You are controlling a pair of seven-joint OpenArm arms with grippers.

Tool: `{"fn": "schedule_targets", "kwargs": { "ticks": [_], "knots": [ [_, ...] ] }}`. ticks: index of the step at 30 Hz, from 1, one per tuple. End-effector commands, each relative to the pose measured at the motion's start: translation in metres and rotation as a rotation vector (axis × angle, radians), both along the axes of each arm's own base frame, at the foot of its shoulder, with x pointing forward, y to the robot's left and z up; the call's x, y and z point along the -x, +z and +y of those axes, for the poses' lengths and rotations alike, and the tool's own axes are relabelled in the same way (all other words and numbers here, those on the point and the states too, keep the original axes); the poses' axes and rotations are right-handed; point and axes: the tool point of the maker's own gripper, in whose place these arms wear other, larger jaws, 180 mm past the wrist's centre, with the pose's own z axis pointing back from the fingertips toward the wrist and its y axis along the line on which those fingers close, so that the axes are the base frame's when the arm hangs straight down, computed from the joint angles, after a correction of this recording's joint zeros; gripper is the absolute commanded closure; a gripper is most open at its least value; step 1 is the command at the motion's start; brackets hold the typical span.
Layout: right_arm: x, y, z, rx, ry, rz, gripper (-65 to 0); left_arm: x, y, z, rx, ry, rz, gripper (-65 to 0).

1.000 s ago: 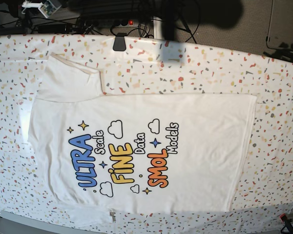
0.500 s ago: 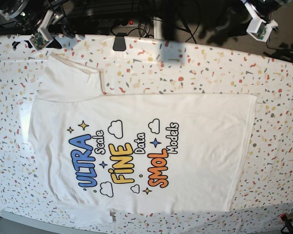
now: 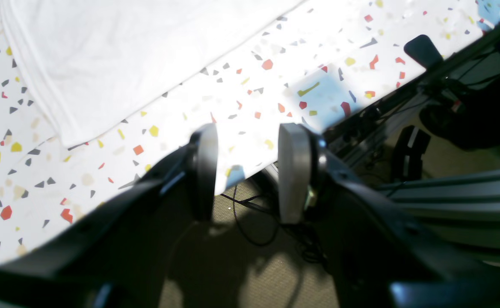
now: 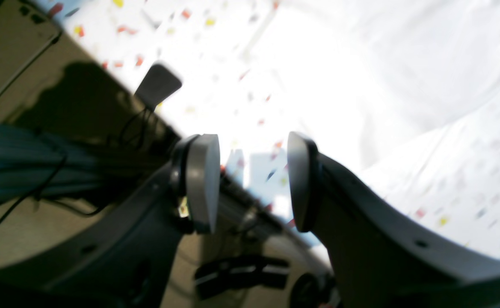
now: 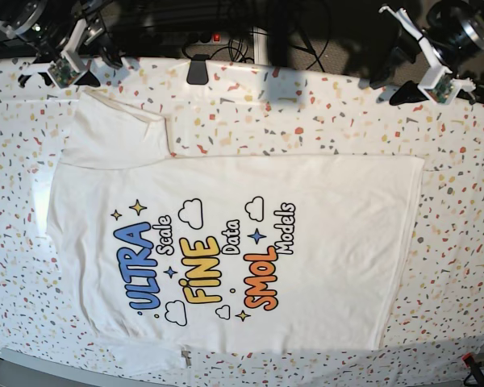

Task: Fold the T-shirt properly
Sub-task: 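Move both grippers down toward the shoulder edge of the white T-shirt, then grasp the shirt's shoulder edge with the left gripper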

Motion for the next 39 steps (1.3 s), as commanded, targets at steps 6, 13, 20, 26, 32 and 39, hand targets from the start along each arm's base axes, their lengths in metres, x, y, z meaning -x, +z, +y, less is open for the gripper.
{"fn": "schedule_targets", "kwargs": {
  "ticks": [6,13,20,26,32,39],
  "knots": [
    [-0.026,0.023,0.001,0.027,0.07,-0.101,-26.7,-0.041,0.038,-0.006,0.042,-0.019,-0.175,-22.1],
    [-0.044,0.036,0.002,0.03,0.084,-0.165,-26.7,-0.058,0.051,-0.005,0.033,-0.021,-0.24,-22.1],
    [-0.043,0.034,-0.007,0.118,0.171,-0.125,-26.7,-0.044,0.019,0.02,-0.178,-0.086,-0.059,-22.1],
    [-0.051,0.033,-0.027,0.299,0.227,-0.141,-26.7,-0.053,0.039,0.017,-0.153,-0.138,-0.141,-22.1],
    [-0.063,0.036,-0.064,0.617,0.282,-0.177,-26.7,-0.073,0.038,0.031,-0.303,-0.097,-0.235,-22.1],
    [-0.057,0.031,-0.057,0.533,0.267,-0.122,-26.7,-0.081,0.027,0.004,-0.346,-0.138,-0.291,-22.1]
  ]
}}
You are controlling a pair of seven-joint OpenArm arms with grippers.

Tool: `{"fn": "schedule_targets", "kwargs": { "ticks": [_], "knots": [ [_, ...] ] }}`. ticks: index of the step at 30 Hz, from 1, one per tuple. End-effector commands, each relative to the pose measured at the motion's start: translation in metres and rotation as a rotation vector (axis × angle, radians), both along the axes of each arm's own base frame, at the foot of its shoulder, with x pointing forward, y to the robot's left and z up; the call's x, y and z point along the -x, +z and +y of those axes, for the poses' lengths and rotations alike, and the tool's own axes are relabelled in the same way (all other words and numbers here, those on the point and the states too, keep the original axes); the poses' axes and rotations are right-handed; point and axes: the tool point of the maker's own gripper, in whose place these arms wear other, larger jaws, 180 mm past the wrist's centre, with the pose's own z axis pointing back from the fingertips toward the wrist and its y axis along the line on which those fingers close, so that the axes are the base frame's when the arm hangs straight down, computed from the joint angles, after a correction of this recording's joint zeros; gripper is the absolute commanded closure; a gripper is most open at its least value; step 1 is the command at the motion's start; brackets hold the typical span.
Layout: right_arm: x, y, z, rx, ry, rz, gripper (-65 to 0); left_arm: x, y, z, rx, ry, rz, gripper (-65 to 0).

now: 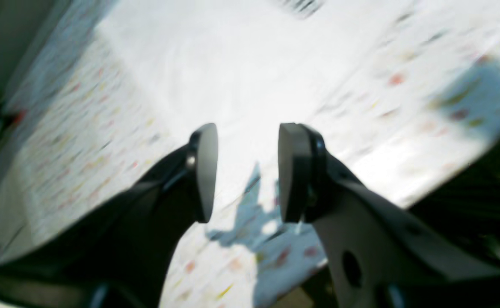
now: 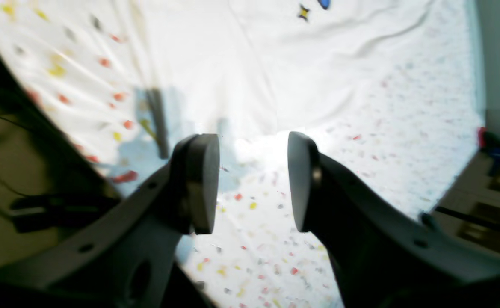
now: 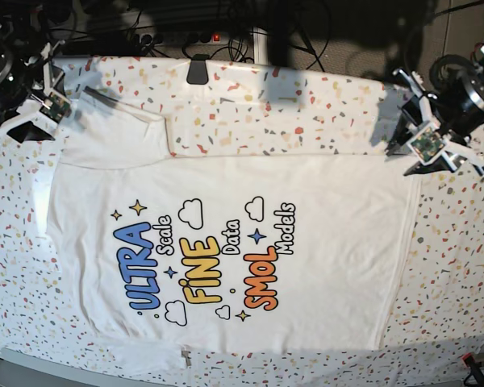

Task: Fold the T-shirt properly
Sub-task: 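Grasp the shirt's shoulder edge with the left gripper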

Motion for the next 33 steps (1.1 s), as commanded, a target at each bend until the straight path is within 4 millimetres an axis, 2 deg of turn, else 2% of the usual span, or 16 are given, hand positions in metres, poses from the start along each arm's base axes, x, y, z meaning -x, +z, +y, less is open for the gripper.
{"fn": "schedule_targets", "kwargs": {
  "ticks": [1,3,6,10,14,17,23,28,33],
  "knots": [
    [-0.002,0.005,0.005,-0.003,0.022,-0.014,-26.7,0.0,0.003,-0.009,0.014,-0.03,-0.013,-22.1],
    [0.003,-0.002,0.01,-0.005,0.034,0.011,-26.7,0.006,-0.012,-0.024,-0.009,-0.083,0.015,-22.1],
    [0.014,-0.016,0.021,-0.019,0.052,0.068,-26.7,-0.004,-0.038,-0.024,-0.149,-0.131,-0.009,-22.1],
    [0.026,-0.029,0.031,-0.034,0.067,0.123,-26.7,-0.036,-0.071,0.002,-0.302,-0.087,-0.015,-22.1],
    [0.027,-0.03,0.03,-0.025,0.064,0.131,-26.7,-0.052,-0.111,0.021,-0.39,-0.093,0.051,-22.1],
    [0.029,-0.032,0.025,-0.001,0.049,0.144,-26.7,-0.056,-0.134,0.036,-0.491,-0.105,0.092,-22.1],
    [0.031,-0.035,0.018,0.034,0.027,0.164,-26.7,-0.049,-0.142,0.043,-0.613,-0.181,0.098,-22.1],
    [0.031,-0.035,0.018,0.034,0.026,0.165,-26.7,-0.038,-0.148,0.07,-0.714,-0.183,0.128,-22.1],
    [0.031,-0.035,0.018,0.034,0.027,0.164,-26.7,-0.045,-0.142,0.083,-0.778,-0.171,0.081,-22.1]
  ]
}}
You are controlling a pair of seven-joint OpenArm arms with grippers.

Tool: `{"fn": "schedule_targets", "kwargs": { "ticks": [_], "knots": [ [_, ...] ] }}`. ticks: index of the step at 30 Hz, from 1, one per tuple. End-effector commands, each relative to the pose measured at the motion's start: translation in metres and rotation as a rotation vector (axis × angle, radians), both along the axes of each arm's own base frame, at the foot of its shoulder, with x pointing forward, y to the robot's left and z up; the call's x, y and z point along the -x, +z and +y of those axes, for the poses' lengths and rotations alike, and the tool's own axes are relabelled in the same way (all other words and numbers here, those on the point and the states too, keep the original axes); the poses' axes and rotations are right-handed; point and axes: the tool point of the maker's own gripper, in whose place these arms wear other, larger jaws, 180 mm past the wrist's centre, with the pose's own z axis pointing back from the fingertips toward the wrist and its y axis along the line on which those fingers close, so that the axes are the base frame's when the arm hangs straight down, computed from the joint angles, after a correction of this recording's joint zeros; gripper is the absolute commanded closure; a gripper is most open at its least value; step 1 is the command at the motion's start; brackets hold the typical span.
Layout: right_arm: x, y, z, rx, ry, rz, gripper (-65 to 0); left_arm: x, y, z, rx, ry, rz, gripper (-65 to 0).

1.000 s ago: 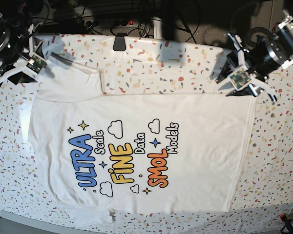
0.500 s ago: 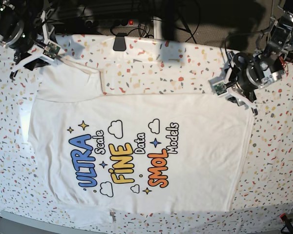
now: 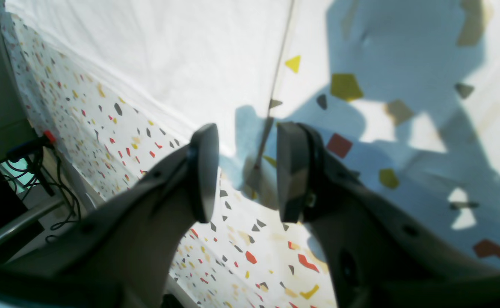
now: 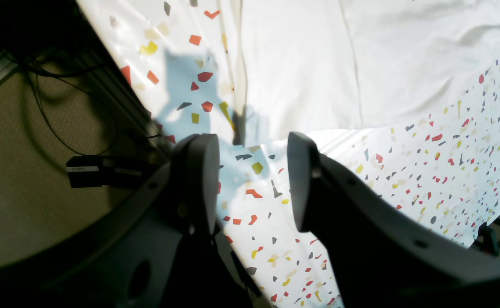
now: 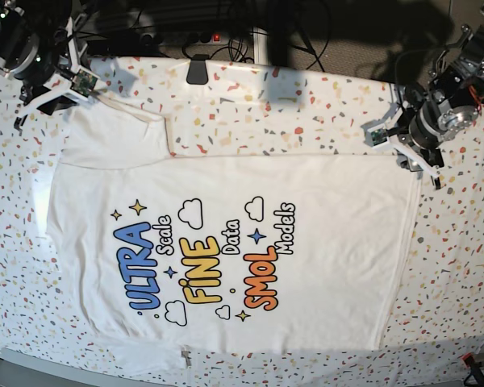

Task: Fold the T-shirt properly
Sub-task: 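Grasp the shirt's shoulder edge with the left gripper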

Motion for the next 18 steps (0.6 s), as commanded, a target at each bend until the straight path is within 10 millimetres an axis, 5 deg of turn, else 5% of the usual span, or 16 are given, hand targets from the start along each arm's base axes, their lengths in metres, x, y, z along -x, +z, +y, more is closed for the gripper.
{"fn": "schedule_targets", "kwargs": {
  "ticks": [1,15,18],
  "knots": [
    [-0.005,0.006,0.002,0.0,0.015,-0.023,-26.7,-0.005,0.007,0.008,-0.019,-0.005,-0.019,-22.1],
    [-0.005,0.007,0.002,-0.002,0.016,-0.025,-26.7,0.007,-0.033,0.008,0.053,-0.029,0.054,-21.9],
    [-0.005,0.007,0.003,-0.004,0.017,-0.025,-26.7,0.007,-0.033,0.007,0.054,-0.029,0.053,-17.3]
  ]
}}
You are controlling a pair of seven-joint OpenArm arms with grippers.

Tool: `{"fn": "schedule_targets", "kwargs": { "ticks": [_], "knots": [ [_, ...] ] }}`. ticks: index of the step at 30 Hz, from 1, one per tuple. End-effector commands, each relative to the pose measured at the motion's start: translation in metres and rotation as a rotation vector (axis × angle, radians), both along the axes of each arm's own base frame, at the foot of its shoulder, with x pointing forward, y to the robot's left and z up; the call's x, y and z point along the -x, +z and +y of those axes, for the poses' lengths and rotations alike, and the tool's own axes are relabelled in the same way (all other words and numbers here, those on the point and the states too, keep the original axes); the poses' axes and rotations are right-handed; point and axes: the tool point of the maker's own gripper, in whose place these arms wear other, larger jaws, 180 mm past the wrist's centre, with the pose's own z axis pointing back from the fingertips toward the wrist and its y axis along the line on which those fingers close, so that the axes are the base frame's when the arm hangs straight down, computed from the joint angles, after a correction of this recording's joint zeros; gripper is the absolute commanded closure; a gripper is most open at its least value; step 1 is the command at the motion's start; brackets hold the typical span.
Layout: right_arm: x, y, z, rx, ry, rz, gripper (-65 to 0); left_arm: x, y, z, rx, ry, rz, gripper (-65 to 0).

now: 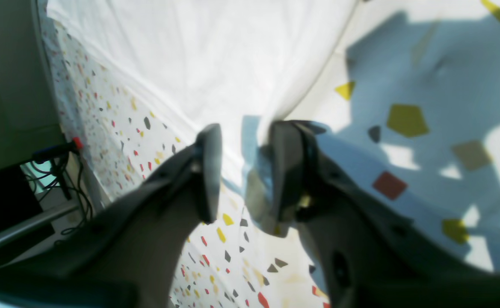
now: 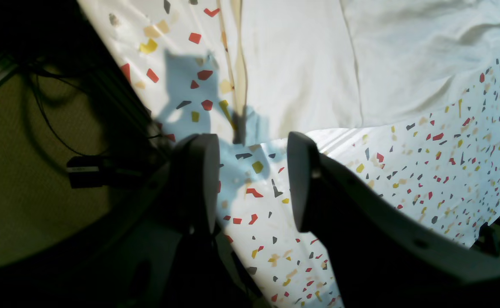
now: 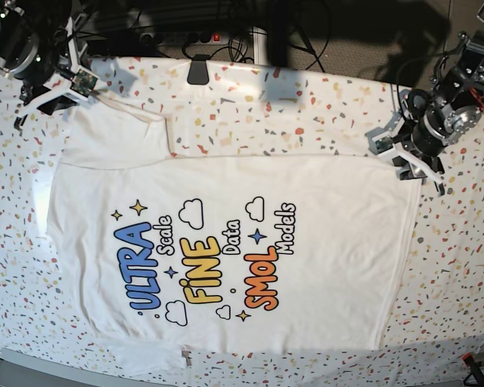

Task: Fold the T-shirt properly
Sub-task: 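Grasp the shirt's shoulder edge with the left gripper, then grasp the shirt's shoulder edge by the folded sleeve with the right gripper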

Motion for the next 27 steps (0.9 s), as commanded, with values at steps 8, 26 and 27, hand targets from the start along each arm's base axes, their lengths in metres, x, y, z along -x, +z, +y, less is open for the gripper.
{"fn": "schedule_targets", "kwargs": {
  "ticks": [8,26,27],
  "knots": [
    [-0.007,0.008,0.007,-0.027,0.03,-0.039,-26.7,0.009,-0.009,0.014,-0.06,0.021,0.057,0.0],
    [-0.035,-0.008,-0.02,-0.051,-0.07,-0.1,-34.5,-0.007,0.029,-0.014,-0.051,-0.002,-0.045,0.0],
    [-0.038,-0.01,-0.023,-0.057,-0.075,-0.106,-34.5,-0.007,0.029,-0.014,-0.052,-0.001,-0.045,0.0]
  ]
}}
